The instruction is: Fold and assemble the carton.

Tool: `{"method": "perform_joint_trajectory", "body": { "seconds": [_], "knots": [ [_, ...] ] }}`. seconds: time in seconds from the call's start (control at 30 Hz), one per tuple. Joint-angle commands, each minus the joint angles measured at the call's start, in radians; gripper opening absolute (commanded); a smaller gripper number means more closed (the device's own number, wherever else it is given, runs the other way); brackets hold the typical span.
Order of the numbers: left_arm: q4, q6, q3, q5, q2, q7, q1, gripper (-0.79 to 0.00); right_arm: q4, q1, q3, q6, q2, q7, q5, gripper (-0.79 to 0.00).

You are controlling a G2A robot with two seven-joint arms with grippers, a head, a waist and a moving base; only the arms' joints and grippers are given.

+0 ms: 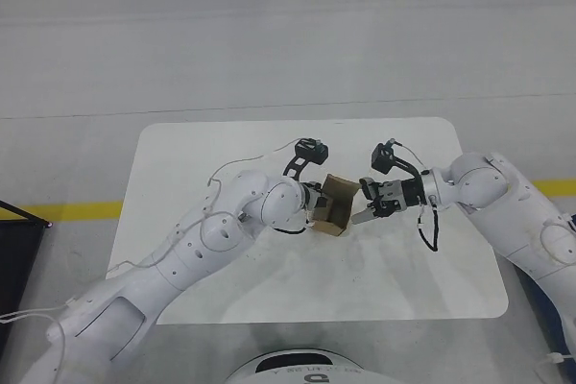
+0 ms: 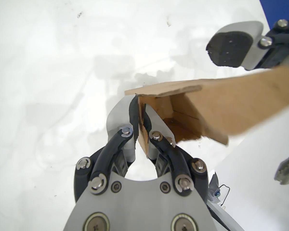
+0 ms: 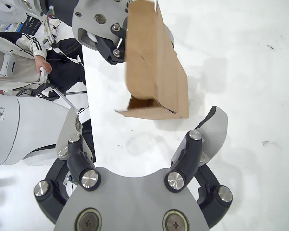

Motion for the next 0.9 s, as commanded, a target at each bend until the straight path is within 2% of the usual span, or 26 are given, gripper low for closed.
{"method": "perform_joint_trajectory", "body": {
  "seconds": [0.0, 0.13, 0.3, 0.43, 0.53, 0.7, 0.8, 0.87],
  "knots": [
    [-0.035, -0.022, -0.043, -0.014, 0.016, -0.016, 0.035, 0.0, 0.0, 0.0, 0.0, 0.0, 0.0, 0.0, 0.0, 0.0],
    [-0.139, -0.094, -0.182, -0.039, 0.067, -0.057, 0.151, 0.0, 0.0, 0.0, 0.0, 0.0, 0.0, 0.0, 0.0, 0.0],
    [-0.303, -0.197, -0.435, -0.057, 0.137, -0.065, 0.356, 0.0, 0.0, 0.0, 0.0, 0.0, 0.0, 0.0, 0.0, 0.0],
    [-0.409, -0.303, -0.647, -0.14, 0.173, -0.015, 0.528, 0.0, 0.0, 0.0, 0.0, 0.0, 0.0, 0.0, 0.0, 0.0],
    [-0.409, -0.303, -0.647, -0.14, 0.173, -0.015, 0.528, 0.0, 0.011, -0.019, 0.018, 0.041, 0.003, -0.044, 0.042, 0.0],
    [-0.409, -0.303, -0.647, -0.14, 0.173, -0.015, 0.528, 0.0, -0.015, -0.048, 0.07, 0.289, 0.018, -0.041, 0.133, 0.0],
    [-0.409, -0.303, -0.647, -0.14, 0.173, -0.015, 0.528, 0.0, -0.055, -0.062, 0.096, 0.407, 0.025, -0.065, 0.118, -0.028],
    [-0.409, -0.303, -0.647, -0.14, 0.173, -0.015, 0.528, 0.0, -0.096, -0.075, 0.102, 0.463, 0.027, -0.097, 0.07, 0.0]
  ]
}}
